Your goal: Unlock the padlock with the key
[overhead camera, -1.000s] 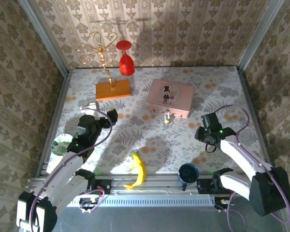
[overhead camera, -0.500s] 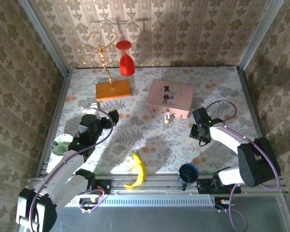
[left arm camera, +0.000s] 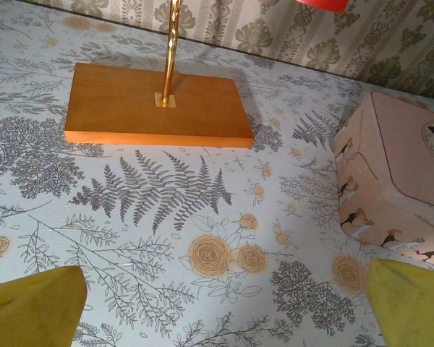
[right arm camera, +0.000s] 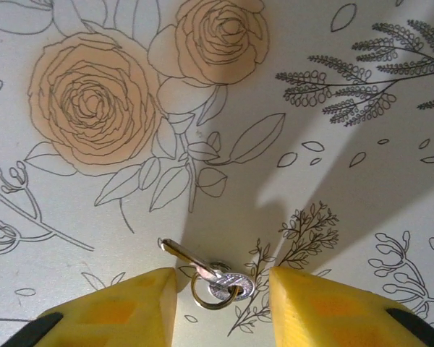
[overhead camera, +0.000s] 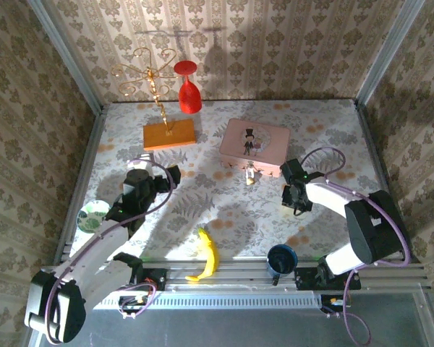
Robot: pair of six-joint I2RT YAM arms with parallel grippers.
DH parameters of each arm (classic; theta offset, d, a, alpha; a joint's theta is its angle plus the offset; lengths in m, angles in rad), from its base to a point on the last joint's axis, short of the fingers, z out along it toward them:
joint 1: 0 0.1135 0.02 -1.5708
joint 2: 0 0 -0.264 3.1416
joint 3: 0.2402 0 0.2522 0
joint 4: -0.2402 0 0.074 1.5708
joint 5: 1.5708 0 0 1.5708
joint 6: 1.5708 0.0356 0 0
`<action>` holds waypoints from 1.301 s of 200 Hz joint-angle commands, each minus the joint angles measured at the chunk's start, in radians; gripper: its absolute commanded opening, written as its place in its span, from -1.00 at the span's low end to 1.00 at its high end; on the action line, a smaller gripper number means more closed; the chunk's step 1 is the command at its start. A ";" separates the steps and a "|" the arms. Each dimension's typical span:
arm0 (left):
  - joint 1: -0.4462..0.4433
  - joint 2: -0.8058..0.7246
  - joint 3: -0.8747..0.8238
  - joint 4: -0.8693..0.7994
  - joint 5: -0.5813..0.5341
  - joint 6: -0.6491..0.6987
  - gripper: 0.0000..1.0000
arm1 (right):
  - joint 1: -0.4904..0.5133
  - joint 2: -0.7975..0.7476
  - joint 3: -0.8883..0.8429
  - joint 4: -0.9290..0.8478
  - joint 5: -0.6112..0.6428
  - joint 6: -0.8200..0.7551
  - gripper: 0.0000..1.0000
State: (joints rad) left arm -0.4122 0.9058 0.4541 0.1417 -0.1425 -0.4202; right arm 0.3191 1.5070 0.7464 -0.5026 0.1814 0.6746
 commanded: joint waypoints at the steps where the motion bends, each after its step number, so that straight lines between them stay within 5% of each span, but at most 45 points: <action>1: -0.007 0.000 0.035 0.029 -0.005 -0.017 1.00 | 0.024 0.036 0.039 0.018 0.018 0.013 -0.34; 130: -0.029 0.006 0.056 0.037 -0.005 -0.023 1.00 | 0.118 0.013 0.104 -0.029 0.032 -0.018 -1.00; 227: -0.038 0.046 0.125 -0.035 0.049 -0.026 1.00 | 0.127 -0.156 0.077 -0.017 -0.049 -0.060 -1.00; 260: -0.038 0.063 0.142 -0.033 0.105 -0.034 1.00 | 0.134 -0.230 0.050 0.085 -0.224 -0.124 -1.00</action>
State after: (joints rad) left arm -0.4446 0.9611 0.5632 0.1287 -0.0990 -0.4282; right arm 0.4397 1.3354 0.8246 -0.4881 0.1009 0.6113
